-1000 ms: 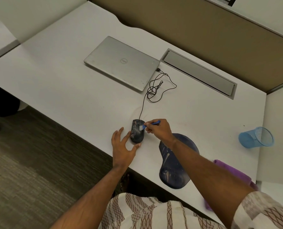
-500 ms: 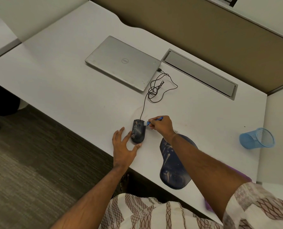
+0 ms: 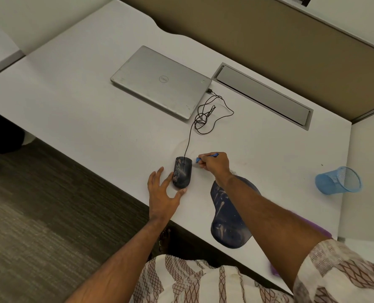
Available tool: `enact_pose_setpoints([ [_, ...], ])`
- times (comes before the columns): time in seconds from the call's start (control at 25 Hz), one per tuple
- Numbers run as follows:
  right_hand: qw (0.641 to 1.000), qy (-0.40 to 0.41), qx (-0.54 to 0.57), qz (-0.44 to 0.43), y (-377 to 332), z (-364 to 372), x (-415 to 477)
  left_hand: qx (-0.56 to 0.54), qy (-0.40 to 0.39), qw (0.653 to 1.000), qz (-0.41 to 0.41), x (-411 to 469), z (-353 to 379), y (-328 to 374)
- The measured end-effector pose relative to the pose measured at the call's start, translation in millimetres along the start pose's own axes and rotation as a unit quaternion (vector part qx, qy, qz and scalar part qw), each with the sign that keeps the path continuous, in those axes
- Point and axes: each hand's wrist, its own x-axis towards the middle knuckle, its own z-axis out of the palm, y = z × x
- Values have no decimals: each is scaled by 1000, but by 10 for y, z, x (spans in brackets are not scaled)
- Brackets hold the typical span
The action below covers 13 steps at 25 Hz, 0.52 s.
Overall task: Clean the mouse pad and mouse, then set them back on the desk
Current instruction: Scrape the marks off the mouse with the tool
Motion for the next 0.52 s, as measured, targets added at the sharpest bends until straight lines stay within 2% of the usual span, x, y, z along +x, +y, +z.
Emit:
enact_pose_setpoints([
  [0.2,997,-56,34,29,-56,77,-5,1,-2,1000,2,4,1,3],
  [0.4,1000,0,25,11,-7,4,-30,-2,0,1000,7,2,-1,-6],
  [0.52,996,-73,43,1,-1,-45,-164,-2,-3,1000,3,2,4,-13],
])
